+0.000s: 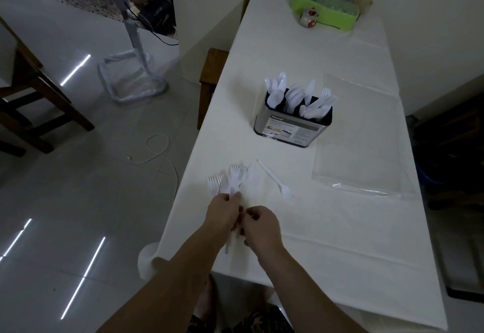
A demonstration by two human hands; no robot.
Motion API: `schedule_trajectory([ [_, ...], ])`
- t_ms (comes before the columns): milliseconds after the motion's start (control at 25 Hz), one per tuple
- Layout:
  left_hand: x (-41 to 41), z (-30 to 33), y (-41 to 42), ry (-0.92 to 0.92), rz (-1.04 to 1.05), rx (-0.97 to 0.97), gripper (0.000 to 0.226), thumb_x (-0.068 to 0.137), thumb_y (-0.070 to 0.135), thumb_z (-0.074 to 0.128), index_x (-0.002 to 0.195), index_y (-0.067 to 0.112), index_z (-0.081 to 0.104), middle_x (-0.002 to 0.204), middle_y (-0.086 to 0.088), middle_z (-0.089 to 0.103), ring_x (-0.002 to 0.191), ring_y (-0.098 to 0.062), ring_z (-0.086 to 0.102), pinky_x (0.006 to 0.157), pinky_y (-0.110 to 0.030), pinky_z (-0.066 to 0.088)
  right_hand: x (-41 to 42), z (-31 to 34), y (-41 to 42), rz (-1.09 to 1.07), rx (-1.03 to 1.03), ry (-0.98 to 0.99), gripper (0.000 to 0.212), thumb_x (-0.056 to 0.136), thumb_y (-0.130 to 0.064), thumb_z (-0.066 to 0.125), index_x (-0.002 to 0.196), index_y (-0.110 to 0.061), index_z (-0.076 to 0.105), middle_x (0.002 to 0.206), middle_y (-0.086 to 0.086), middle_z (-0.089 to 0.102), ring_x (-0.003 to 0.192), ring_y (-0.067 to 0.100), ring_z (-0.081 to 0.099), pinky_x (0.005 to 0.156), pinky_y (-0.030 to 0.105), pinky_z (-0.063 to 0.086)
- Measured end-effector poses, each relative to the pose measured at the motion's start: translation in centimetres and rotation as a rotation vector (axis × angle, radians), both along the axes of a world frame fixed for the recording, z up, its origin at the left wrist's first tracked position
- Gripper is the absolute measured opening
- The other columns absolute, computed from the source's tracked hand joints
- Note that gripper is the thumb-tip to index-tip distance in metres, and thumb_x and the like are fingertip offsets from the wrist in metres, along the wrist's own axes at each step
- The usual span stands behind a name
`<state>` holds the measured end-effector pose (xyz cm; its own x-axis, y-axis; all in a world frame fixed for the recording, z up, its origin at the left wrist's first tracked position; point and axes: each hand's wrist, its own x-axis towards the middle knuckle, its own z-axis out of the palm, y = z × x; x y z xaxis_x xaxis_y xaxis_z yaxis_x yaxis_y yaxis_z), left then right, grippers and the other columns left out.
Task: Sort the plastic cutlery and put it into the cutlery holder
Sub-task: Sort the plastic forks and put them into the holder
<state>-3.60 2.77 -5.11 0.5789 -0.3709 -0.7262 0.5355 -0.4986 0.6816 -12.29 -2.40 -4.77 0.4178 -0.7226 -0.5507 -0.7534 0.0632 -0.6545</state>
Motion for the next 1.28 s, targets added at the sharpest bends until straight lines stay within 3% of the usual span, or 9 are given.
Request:
schedule_trajectory([
  [240,1.9,-0.1,1.1,-0.087,-0.040,0.011,0.032,0.095,0.035,0.057,0.089,0.006,0.068,0.082,-0.015,0.072,0.063,-0.022,0.061,0.058,-0.033,0.050,0.9,0.2,0.4,0.202,-0.021,-0.083,0.019,0.093,-0.026,0.057,0.103,-0.023,0.073,0.084,-0.007,0.073,0.075,0.009,0.068,0.075,0.031,0.059],
  [400,2.7,-0.4,1.6,-0.089,-0.009,0.016,0.029,0.099,0.032,0.052,0.092,0.009,0.068,0.086,-0.013,0.072,0.075,-0.026,0.066,0.072,-0.043,0.058,2.0,0.4,0.7,0.300,-0.004,-0.067,0.019,0.094,-0.029,0.054,0.090,-0.024,0.072,0.076,-0.002,0.073,0.069,0.013,0.070,0.068,0.035,0.060],
  [480,3.0,-0.5,1.9,-0.088,0.006,0.005,0.028,0.102,0.029,0.046,0.099,0.012,0.067,0.085,-0.007,0.071,0.075,-0.021,0.064,0.069,-0.036,0.053,2.4,0.3,0.4,0.334,-0.112,-0.002,0.026,0.094,-0.028,0.052,0.079,-0.020,0.072,0.071,-0.001,0.070,0.065,0.014,0.067,0.065,0.034,0.057],
  [600,3.4,-0.8,2.7,-0.027,0.083,-0.035,0.029,0.104,0.025,0.043,0.102,0.008,0.065,0.077,-0.006,0.065,0.071,-0.022,0.063,0.068,-0.035,0.049,3.2,0.3,-1.6,0.208,-0.285,0.151,0.033,0.087,-0.019,0.050,0.054,-0.016,0.049,0.052,-0.004,0.051,0.048,0.012,0.046,0.046,0.028,0.038],
  [680,3.7,-0.8,3.4,0.036,0.136,-0.063,0.026,0.104,0.024,0.044,0.103,0.007,0.064,0.077,-0.009,0.062,0.068,-0.023,0.065,0.067,-0.037,0.051,3.8,-0.1,-3.1,0.095,-0.257,0.225,0.035,0.085,-0.017,0.052,0.051,-0.016,0.042,0.048,-0.004,0.042,0.044,0.011,0.040,0.043,0.024,0.026],
  [840,3.5,-0.6,4.8,0.092,0.185,-0.072,0.020,0.103,0.020,0.046,0.103,0.008,0.062,0.078,-0.010,0.060,0.065,-0.022,0.063,0.064,-0.036,0.051,5.3,-1.9,-4.3,0.027,-0.159,0.258,0.029,0.081,-0.032,0.059,0.065,-0.009,0.066,0.058,0.003,0.064,0.062,0.024,0.069,0.053,0.022,0.046],
  [920,3.3,-0.9,5.5,0.098,0.187,-0.064,0.020,0.102,0.020,0.048,0.103,0.007,0.062,0.078,-0.010,0.060,0.065,-0.022,0.063,0.066,-0.037,0.052,5.7,-2.7,-4.6,0.000,-0.127,0.263,0.029,0.075,-0.033,0.059,0.073,-0.007,0.071,0.066,0.007,0.071,0.064,0.028,0.071,0.058,0.028,0.054],
  [1160,3.1,-1.4,6.5,0.115,0.216,-0.070,0.020,0.101,0.020,0.050,0.105,0.005,0.062,0.077,-0.010,0.060,0.062,-0.022,0.063,0.059,-0.034,0.051,6.3,-1.8,-5.5,-0.051,-0.012,0.243,0.024,0.074,-0.021,0.060,0.075,0.001,0.069,0.065,0.013,0.070,0.046,0.025,0.063,0.044,0.023,0.044],
  [1280,2.8,-1.2,6.3,0.105,0.209,-0.079,0.019,0.101,0.020,0.051,0.104,0.004,0.062,0.080,-0.011,0.062,0.062,-0.022,0.063,0.059,-0.034,0.053,4.9,-0.4,-6.7,-0.051,-0.098,0.279,0.023,0.072,-0.024,0.060,0.074,-0.002,0.067,0.066,0.012,0.070,0.053,0.027,0.066,0.048,0.023,0.043],
])
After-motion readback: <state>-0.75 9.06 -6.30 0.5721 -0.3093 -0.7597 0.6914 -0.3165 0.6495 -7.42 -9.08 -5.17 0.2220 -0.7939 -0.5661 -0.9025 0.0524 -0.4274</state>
